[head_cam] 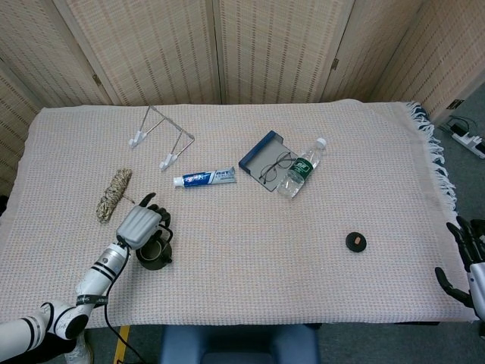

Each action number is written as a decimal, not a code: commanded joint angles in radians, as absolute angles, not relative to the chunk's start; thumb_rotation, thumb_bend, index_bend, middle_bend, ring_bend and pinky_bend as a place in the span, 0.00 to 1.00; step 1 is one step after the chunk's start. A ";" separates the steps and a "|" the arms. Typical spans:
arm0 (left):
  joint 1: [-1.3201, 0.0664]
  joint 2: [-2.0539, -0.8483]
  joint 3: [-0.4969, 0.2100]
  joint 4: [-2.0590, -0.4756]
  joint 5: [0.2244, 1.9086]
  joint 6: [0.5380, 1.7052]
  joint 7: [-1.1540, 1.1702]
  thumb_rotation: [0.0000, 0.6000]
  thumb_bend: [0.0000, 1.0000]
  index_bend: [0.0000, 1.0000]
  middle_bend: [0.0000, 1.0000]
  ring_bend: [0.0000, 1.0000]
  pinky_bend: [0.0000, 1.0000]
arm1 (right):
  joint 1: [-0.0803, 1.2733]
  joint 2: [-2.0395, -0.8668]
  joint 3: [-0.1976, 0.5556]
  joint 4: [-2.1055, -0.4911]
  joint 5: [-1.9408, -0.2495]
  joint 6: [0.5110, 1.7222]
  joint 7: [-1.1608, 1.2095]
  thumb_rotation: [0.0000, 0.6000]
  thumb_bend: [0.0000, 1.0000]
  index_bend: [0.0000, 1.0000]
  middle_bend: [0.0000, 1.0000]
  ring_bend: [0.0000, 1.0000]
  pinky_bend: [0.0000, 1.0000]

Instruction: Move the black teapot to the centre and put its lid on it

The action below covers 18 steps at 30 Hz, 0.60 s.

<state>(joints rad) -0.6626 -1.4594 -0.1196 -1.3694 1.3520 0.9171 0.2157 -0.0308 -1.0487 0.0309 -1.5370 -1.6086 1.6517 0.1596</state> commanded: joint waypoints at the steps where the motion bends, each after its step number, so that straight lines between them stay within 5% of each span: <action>1: -0.669 -1.481 -0.117 -1.344 1.359 0.926 0.199 1.00 0.38 0.54 0.47 0.37 0.07 | -0.032 -1.049 0.032 -1.535 -1.607 1.652 0.163 1.00 0.39 0.02 0.06 0.18 0.03; 18: -0.660 -1.472 -0.113 -1.340 1.444 1.041 0.090 1.00 0.48 0.75 0.69 0.57 0.08 | -0.031 -1.059 0.035 -1.525 -1.599 1.642 0.169 1.00 0.39 0.02 0.06 0.18 0.03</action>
